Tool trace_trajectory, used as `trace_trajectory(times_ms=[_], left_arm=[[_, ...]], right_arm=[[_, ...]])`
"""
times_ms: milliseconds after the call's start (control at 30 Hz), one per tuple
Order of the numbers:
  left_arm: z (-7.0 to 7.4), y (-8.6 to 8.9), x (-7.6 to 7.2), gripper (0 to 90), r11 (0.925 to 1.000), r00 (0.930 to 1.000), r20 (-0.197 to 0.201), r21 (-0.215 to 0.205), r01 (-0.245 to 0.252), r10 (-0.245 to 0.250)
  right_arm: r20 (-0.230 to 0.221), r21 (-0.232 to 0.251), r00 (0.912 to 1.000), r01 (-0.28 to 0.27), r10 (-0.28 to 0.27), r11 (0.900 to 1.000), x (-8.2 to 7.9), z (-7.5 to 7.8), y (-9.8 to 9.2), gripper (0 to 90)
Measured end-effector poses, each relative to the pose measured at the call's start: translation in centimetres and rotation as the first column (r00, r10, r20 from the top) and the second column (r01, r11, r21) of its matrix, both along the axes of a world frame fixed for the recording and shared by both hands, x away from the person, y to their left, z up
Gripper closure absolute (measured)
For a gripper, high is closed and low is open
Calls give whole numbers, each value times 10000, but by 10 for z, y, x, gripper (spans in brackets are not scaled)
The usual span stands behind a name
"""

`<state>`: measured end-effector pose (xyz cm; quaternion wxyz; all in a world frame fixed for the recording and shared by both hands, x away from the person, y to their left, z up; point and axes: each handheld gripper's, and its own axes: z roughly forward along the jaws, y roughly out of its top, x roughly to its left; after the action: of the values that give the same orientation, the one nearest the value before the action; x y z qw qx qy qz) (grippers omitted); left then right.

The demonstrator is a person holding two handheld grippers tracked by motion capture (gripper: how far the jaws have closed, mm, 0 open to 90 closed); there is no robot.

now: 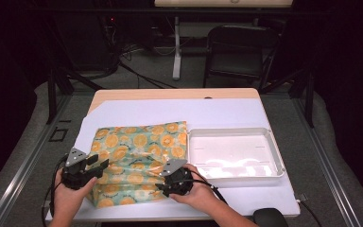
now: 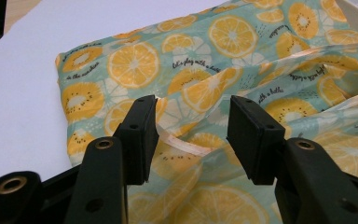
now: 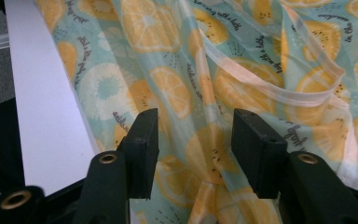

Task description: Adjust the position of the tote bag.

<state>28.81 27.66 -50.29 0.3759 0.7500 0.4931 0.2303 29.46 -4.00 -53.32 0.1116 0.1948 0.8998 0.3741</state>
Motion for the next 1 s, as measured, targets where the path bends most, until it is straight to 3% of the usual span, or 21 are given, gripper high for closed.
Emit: trace_trajectory(times_ms=[333, 567, 1000], left_arm=[[-1, 0, 0, 518, 10000, 10000, -20, 22, 0, 0], [-1, 1, 0, 516, 10000, 10000, -4, 3, 20, -20], [2, -6, -2, 494, 9988, 9987, 125, 71, 487, -488]], right_arm=[[507, -597, 9987, -64, 94, 9982, -3, -9, 8, 492], [606, -828, 9981, -35, 86, 9966, -2, -12, 9, 557], [498, -449, 9987, -106, 128, 9989, -1, -11, 8, 876]])
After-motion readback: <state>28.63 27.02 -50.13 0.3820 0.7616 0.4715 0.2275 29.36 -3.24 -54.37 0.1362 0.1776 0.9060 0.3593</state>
